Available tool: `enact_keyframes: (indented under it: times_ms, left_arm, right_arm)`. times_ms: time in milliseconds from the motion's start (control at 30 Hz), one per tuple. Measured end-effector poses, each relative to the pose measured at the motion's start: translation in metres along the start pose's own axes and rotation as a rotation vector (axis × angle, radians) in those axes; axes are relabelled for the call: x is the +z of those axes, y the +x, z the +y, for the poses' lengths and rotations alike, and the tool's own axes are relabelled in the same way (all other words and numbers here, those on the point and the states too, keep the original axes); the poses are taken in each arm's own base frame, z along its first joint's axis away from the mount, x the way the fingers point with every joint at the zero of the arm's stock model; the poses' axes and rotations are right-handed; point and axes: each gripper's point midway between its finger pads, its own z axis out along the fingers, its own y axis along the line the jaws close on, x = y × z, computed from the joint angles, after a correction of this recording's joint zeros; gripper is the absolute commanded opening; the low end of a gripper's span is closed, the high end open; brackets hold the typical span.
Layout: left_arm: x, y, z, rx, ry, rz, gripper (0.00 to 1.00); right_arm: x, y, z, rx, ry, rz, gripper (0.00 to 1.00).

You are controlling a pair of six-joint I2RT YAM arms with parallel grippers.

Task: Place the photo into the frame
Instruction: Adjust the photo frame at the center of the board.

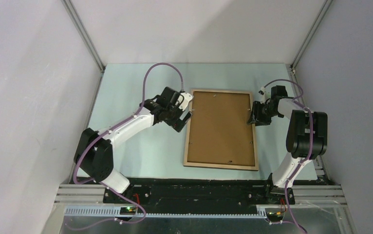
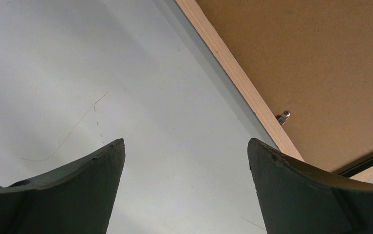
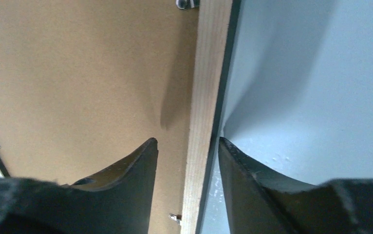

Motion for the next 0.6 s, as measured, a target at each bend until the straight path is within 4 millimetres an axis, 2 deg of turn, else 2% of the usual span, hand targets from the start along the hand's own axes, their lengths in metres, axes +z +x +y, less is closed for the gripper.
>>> enact_keyframes:
  times_ms: [233,433,500,600]
  left_arm:
    - [0.001,0.003,0.0,0.001,0.001,0.006,1.0]
    - [0.002,0.004,0.0,0.001,-0.001,0.006,1.0]
    - [0.002,0.004,0.0,0.001,-0.001,0.007,1.0]
    - [0.002,0.004,0.0,0.002,-0.001,0.007,1.0]
  right_arm:
    - [0.0,0.0,-0.012,-0.017,0.063,0.001,0.24]
    - [-0.002,0.0,-0.014,-0.027,0.081,0.005,0.05]
    - [-0.003,-0.002,-0.016,-0.034,0.092,0.012,0.01]
    - [-0.002,-0.009,-0.02,-0.05,0.103,0.026,0.0]
